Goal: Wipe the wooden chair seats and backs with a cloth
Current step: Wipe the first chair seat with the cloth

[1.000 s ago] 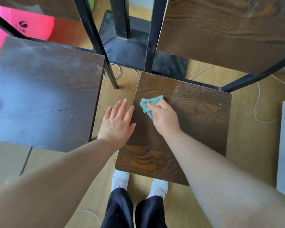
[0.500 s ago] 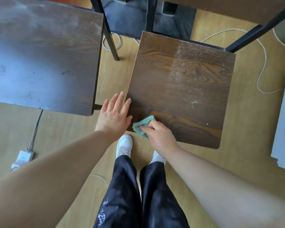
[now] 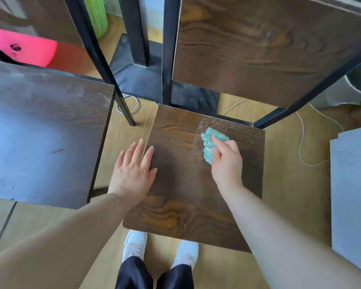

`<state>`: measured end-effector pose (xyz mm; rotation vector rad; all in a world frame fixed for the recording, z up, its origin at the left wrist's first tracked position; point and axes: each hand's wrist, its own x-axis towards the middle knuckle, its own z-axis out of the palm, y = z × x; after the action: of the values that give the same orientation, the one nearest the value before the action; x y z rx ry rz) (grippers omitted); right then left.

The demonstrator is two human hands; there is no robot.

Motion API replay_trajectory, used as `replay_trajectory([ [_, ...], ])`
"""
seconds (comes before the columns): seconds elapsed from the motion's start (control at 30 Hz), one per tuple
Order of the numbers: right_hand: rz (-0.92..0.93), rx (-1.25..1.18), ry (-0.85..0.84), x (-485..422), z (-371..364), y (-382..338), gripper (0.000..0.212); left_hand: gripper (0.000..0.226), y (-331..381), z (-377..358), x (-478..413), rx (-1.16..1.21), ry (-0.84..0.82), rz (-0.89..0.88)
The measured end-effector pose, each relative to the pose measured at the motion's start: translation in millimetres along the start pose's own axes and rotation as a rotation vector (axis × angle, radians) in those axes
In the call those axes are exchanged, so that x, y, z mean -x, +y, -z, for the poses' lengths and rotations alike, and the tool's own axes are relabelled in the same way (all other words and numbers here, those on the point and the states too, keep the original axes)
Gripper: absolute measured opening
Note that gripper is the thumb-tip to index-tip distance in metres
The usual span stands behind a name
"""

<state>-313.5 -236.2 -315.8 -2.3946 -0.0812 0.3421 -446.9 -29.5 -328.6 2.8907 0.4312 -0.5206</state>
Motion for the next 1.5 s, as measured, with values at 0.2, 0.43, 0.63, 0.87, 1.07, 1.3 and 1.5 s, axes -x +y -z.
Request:
replay_trajectory([
  [0.2, 0.005, 0.116, 0.03, -115.2, -1.8, -1.9, 0.035, 0.064, 17.1, 15.5, -57.3, 0.025, 0.073, -0.02],
  [0.43, -0.016, 0.233, -0.091, -125.2, -25.1, 0.3, 0.037, 0.063, 18.0, 18.4, -75.9, 0.017, 0.062, -0.031],
  [0.63, 0.052, 0.204, -0.166, -98.3, -21.9, -2.4, 0.042, 0.063, 13.9, 10.5, -57.0, 0.013, 0.016, -0.022],
  [0.87, 0.195, 0.244, -0.265, -17.9, -31.2, 10.3, 0.035, 0.063, 14.0, 1.2, -23.0, 0.024, -0.027, -0.023],
  [1.07, 0.274, 0.243, -0.325, 54.2, -39.5, 28.8, 0.034, 0.062, 7.9, -12.2, 15.6, 0.024, -0.037, -0.024],
  [1.3, 0.345, 0.164, -0.418, 150.8, -50.0, 57.9, 0.023, 0.062, 6.6, -22.3, 50.5, -0.009, -0.078, -0.01],
  [1.5, 0.351, 0.239, -0.62, 213.4, -50.1, 72.3, 0.018, 0.061, 16.0, -22.1, 55.1, -0.004, -0.071, -0.056],
])
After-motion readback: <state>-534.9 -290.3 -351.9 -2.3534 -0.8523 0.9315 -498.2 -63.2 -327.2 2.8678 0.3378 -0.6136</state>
